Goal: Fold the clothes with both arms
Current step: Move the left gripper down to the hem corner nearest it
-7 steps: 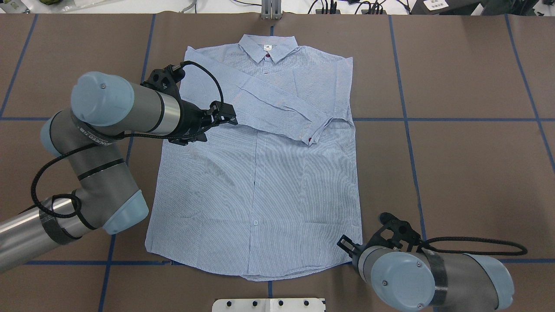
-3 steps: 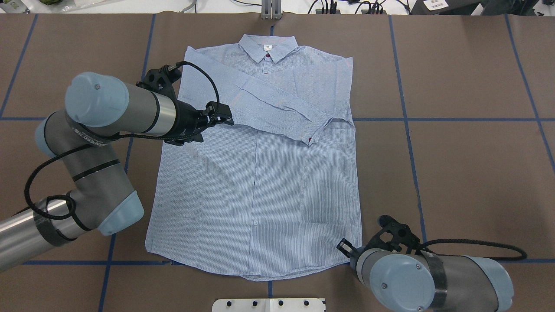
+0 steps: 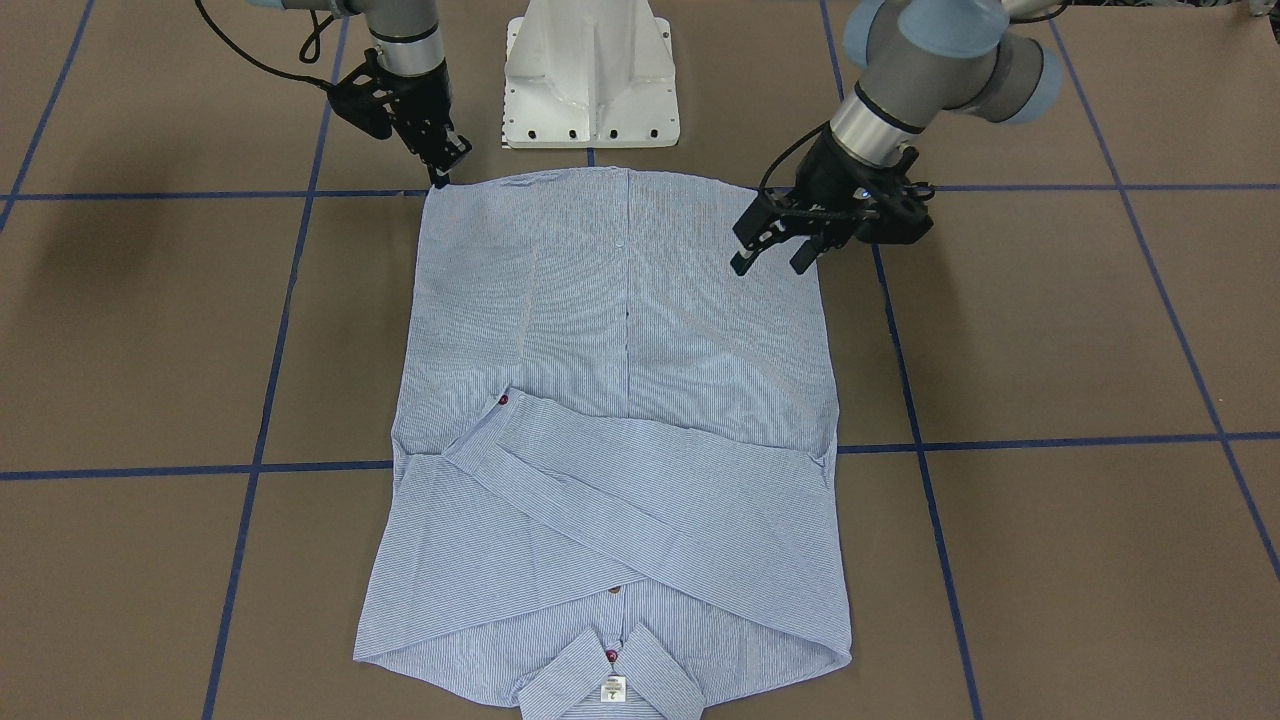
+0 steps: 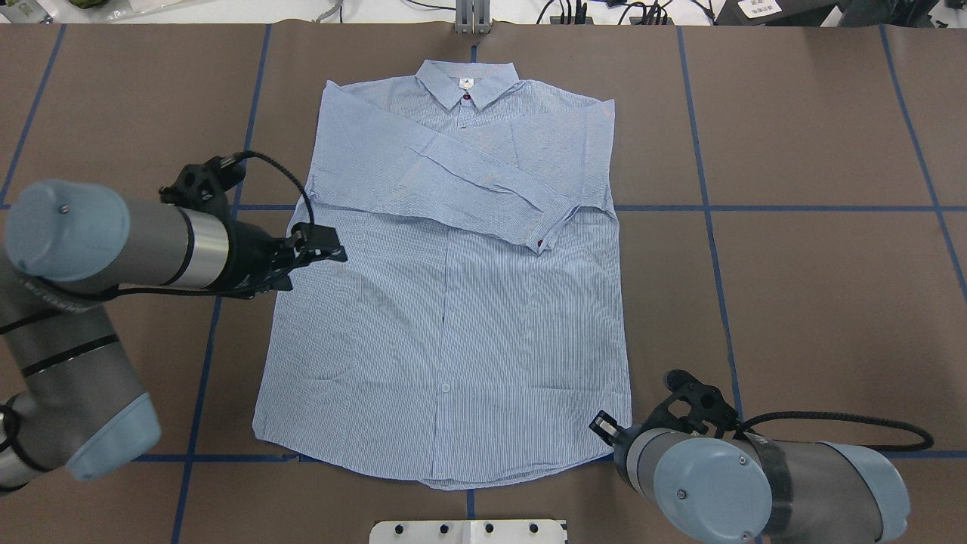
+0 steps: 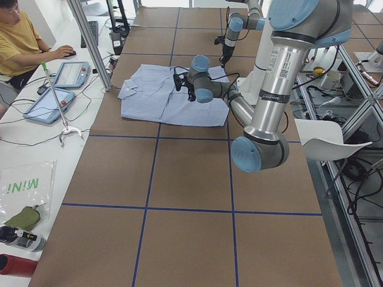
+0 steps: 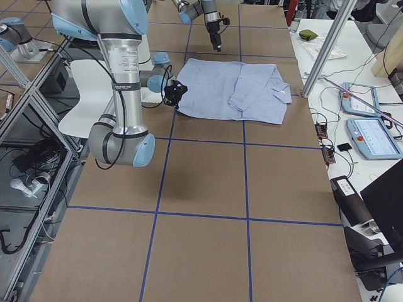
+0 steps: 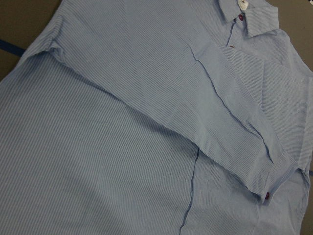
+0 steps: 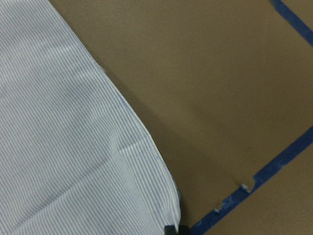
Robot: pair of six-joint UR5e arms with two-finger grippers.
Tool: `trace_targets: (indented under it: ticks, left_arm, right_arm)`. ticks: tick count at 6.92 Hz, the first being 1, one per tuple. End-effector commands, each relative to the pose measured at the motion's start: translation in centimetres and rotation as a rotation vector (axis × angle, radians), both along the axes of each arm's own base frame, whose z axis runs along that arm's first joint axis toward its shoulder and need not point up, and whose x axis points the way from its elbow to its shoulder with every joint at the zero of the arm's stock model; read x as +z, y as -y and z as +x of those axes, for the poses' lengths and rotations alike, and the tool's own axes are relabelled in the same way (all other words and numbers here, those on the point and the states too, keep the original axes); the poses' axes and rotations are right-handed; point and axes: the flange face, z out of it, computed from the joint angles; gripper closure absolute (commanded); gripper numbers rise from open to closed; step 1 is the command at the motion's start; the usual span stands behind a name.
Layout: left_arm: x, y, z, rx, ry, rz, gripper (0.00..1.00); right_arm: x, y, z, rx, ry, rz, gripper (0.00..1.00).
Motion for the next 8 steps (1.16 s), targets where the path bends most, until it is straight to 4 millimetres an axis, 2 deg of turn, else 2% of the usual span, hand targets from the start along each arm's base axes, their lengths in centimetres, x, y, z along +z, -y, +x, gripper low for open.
trace_targets:
  ticks: [1, 2, 4, 8]
  left_arm:
    - [5.2, -6.1, -0.2, 0.013, 0.108, -0.003, 0.04]
    - [7.8, -7.8, -0.3, 0.040, 0.154, -0.018, 0.07]
    - [8.7, -10.9, 2.0, 0.100, 0.172, -0.031, 0.12]
    - [9.6, -12.8, 3.8, 0.146, 0.186, -0.043, 0.26]
  right_arm:
    - [0.5, -0.3, 0.2, -0.006, -0.009, -0.002, 1.00]
    - [0.9, -0.3, 0.3, -0.006, -0.018, -0.003, 1.00]
    - [1.2, -0.3, 0.4, -0.007, -0.023, -0.003, 1.00]
    - [1.2, -0.4, 0.3, -0.009, -0.023, -0.003, 1.00]
